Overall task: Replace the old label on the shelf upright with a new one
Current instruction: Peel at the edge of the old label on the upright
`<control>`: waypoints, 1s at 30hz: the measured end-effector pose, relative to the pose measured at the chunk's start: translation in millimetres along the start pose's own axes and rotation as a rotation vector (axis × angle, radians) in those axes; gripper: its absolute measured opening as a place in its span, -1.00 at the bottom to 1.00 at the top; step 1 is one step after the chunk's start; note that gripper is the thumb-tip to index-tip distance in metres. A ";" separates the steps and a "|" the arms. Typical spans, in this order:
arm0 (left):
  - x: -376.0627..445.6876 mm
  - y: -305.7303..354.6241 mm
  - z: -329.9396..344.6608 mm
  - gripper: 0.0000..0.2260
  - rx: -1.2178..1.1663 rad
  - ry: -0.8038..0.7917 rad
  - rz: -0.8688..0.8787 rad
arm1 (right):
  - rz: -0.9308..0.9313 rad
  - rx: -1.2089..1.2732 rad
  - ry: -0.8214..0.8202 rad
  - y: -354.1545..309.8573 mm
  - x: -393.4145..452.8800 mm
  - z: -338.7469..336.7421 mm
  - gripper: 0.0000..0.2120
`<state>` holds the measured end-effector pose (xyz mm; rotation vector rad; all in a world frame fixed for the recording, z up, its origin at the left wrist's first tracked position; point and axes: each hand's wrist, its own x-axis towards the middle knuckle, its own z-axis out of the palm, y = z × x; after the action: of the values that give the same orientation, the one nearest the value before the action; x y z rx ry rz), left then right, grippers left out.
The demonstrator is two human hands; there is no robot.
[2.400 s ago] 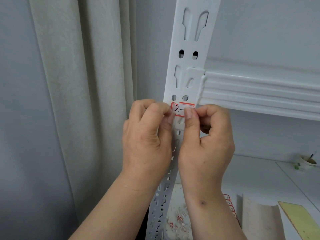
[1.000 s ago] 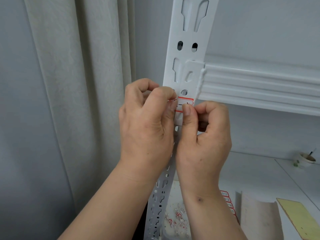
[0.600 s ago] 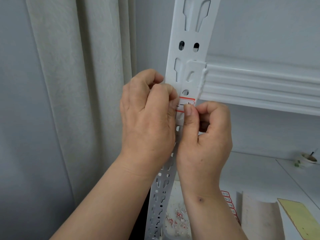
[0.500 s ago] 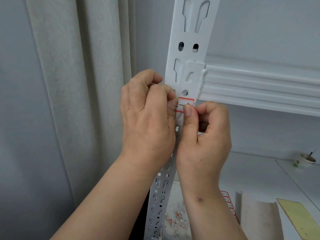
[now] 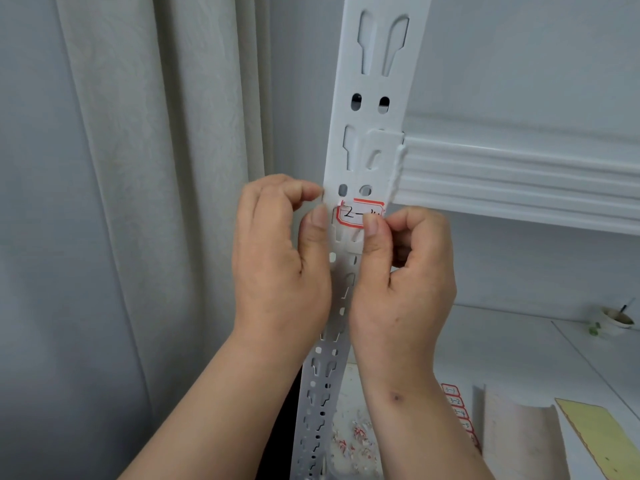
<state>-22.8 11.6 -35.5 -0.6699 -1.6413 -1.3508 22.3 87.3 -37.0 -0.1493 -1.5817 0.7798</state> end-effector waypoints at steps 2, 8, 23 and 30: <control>0.6 1.5 -0.8 -0.88 0.016 -0.017 0.059 | 0.007 -0.002 -0.001 -0.4 -0.5 0.6 -0.85; 3.6 3.0 4.6 -0.95 0.024 -0.025 0.117 | 0.007 -0.015 -0.014 -0.6 -1.0 0.1 -0.86; -21.6 6.3 0.0 -0.92 -0.015 0.019 -0.116 | 0.020 -0.020 -0.014 0.5 -1.9 -0.2 -0.86; -27.0 13.4 3.8 -0.82 -0.069 0.099 -0.108 | 0.015 -0.046 -0.026 0.7 -4.3 -1.6 -0.86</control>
<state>-0.1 22.1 -52.8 -0.5518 -1.5769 -1.5002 24.4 86.2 -41.0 -0.1847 -1.6258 0.7597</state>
